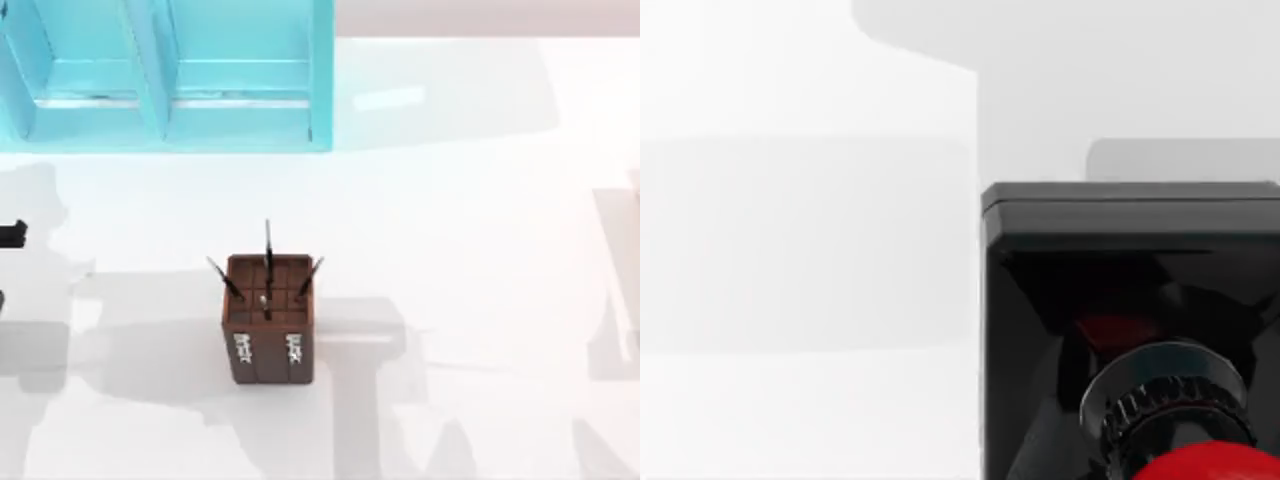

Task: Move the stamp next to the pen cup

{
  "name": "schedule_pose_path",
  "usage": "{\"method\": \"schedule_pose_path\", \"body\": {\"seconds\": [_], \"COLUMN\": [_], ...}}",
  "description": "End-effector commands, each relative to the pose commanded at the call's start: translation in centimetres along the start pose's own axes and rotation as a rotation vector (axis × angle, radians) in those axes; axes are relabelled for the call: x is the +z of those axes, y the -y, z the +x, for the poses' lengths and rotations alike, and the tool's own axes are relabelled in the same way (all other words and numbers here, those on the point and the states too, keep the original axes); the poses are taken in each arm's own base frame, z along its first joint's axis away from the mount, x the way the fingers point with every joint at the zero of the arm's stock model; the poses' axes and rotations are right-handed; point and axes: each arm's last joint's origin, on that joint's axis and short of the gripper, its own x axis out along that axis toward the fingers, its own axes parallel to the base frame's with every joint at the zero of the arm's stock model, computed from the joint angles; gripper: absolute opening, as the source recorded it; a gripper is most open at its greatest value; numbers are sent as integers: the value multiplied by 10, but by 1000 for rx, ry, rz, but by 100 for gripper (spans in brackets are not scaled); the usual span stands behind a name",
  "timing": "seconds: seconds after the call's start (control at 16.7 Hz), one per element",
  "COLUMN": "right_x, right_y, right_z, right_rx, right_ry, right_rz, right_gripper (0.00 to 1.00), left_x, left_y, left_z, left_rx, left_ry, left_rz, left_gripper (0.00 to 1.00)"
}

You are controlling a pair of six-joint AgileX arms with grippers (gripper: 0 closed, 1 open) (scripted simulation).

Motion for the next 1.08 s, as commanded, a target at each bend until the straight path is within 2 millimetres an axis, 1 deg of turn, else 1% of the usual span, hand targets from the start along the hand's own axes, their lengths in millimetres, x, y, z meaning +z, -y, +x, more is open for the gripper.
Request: {"method": "schedule_pose_path", "body": {"seconds": [0.12,0.3,0.36,0.48,0.54,0.78,0.9,1.08], "right_x": [0,0,0,0,0,0,0,0], "right_y": [0,0,0,0,0,0,0,0], "right_z": [0,0,0,0,0,0,0,0], "right_rx": [0,0,0,0,0,0,0,0], "right_ry": [0,0,0,0,0,0,0,0], "right_rz": [0,0,0,0,0,0,0,0], "right_gripper": [100,100,100,100,100,100,100,100], "left_x": [2,-7,-11,-18,-19,-18,-20,-28], "left_y": [29,74,85,98,99,99,109,135], "left_z": [-26,-68,-80,-96,-99,-97,-97,-99], "left_rx": [-2,1,2,1,0,0,1,2], "left_ry": [-19,-24,-18,0,3,-1,-4,-2], "left_rz": [2,8,8,9,9,7,6,10], "left_gripper": [0,0,0,0,0,0,0,0]}}
